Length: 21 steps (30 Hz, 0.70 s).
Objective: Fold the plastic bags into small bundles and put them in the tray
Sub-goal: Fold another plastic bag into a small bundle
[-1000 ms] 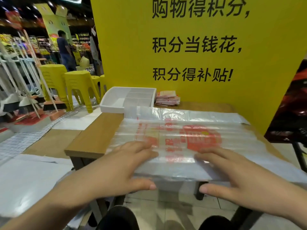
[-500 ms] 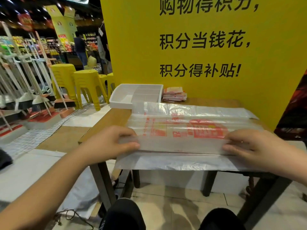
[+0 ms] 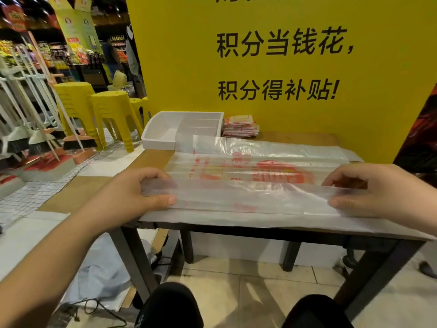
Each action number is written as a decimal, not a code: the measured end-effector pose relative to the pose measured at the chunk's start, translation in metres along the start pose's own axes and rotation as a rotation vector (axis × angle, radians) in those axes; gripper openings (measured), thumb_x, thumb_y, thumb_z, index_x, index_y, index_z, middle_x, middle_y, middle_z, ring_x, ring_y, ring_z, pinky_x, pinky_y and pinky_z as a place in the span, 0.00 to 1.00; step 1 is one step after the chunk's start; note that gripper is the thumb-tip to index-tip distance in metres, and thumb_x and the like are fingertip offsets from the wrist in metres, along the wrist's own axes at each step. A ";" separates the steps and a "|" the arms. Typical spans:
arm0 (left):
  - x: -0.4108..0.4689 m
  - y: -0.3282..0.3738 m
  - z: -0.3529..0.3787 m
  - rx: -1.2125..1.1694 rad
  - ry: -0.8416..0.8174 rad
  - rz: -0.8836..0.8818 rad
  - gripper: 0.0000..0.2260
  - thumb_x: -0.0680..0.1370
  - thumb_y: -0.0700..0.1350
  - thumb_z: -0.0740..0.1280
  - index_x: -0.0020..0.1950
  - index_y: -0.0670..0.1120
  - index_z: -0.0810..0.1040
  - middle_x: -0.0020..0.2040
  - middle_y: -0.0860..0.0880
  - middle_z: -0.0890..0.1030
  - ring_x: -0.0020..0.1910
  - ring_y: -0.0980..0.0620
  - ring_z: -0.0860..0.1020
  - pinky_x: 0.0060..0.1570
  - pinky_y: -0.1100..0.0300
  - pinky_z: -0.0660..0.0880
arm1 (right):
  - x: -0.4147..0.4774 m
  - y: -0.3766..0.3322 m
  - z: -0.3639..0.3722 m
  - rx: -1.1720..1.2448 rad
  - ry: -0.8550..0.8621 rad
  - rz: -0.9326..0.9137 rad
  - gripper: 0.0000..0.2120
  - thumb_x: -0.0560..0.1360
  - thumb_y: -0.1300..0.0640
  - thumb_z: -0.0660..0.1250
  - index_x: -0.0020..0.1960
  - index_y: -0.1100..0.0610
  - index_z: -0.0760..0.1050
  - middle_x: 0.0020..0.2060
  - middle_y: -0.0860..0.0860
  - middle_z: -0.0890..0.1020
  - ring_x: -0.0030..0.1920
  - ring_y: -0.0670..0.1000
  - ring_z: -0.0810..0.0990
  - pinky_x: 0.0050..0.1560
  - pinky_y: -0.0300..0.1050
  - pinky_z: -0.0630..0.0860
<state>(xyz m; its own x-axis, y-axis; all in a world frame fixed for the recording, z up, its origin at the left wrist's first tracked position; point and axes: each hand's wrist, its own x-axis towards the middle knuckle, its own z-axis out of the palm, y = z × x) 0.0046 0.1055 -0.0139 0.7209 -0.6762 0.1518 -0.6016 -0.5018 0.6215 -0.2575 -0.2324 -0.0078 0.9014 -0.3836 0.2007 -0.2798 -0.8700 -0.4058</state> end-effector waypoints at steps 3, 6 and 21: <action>0.001 -0.002 -0.005 -0.100 -0.083 -0.031 0.10 0.72 0.63 0.67 0.47 0.60 0.84 0.38 0.56 0.83 0.33 0.60 0.78 0.41 0.58 0.73 | -0.001 -0.008 -0.002 0.049 -0.005 -0.040 0.09 0.68 0.38 0.72 0.48 0.34 0.80 0.43 0.35 0.83 0.46 0.38 0.81 0.49 0.49 0.80; 0.001 -0.003 -0.009 -0.086 -0.176 -0.035 0.12 0.73 0.62 0.67 0.50 0.59 0.84 0.43 0.50 0.84 0.37 0.49 0.80 0.44 0.52 0.76 | 0.000 -0.013 -0.003 0.074 -0.027 -0.025 0.18 0.72 0.27 0.61 0.47 0.37 0.81 0.42 0.39 0.84 0.44 0.43 0.82 0.49 0.53 0.80; 0.025 0.012 -0.014 0.016 -0.210 0.020 0.03 0.77 0.56 0.68 0.48 0.61 0.81 0.43 0.47 0.85 0.47 0.38 0.82 0.54 0.36 0.78 | 0.015 -0.019 -0.002 -0.078 -0.077 -0.030 0.21 0.63 0.27 0.61 0.54 0.30 0.73 0.48 0.34 0.81 0.51 0.36 0.80 0.53 0.41 0.76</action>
<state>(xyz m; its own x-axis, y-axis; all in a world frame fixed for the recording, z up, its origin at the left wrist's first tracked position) 0.0206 0.0900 0.0086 0.6224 -0.7827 -0.0006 -0.6213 -0.4946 0.6077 -0.2387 -0.2221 0.0046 0.9318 -0.3343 0.1414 -0.2741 -0.9034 -0.3298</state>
